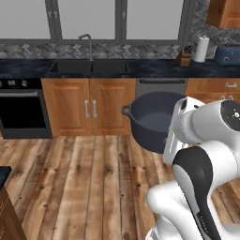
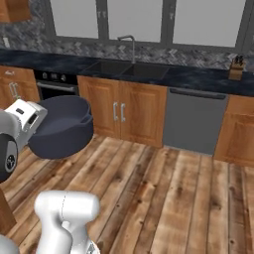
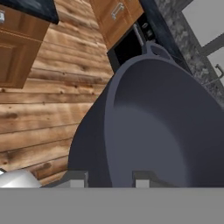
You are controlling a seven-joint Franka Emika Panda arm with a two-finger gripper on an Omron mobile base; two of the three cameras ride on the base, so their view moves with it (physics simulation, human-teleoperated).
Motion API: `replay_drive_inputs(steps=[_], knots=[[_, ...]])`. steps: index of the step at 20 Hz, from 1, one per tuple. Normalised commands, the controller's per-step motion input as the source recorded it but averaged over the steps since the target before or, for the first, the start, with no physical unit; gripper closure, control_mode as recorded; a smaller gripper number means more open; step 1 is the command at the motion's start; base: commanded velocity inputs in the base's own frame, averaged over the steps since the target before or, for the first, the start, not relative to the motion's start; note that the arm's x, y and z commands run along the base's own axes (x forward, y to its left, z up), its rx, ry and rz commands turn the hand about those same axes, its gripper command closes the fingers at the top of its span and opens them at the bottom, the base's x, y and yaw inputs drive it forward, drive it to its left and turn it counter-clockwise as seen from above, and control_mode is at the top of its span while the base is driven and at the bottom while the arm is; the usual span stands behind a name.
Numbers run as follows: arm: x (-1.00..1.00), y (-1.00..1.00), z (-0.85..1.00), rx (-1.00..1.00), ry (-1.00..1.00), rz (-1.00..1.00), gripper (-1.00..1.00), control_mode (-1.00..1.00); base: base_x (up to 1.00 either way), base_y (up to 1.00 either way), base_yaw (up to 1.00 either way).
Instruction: Move the pot and pan from the stove into the sink.
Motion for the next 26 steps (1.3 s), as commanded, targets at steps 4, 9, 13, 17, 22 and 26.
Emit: replay_drive_inputs(steps=[4,9,13,17,22,26], knots=[[0.0,0.0,0.0,0.0,0.0,0.0,1.0,1.0,-0.01,-0.02,-0.04],[0.0,0.0,0.0,0.0,0.0,0.0,1.0,1.0,0.35,-0.02,-0.14],[0.0,0.0,0.0,0.0,0.0,0.0,1.0,1.0,0.72,0.02,-0.11],[0.0,0.0,0.0,0.0,0.0,0.0,1.0,1.0,0.36,0.07,-0.05],[0.0,0.0,0.0,0.0,0.0,0.0,1.0,1.0,0.25,0.01,-0.01],[0.0,0.0,0.0,0.0,0.0,0.0,1.0,1.0,0.83,0.08,-0.04]])
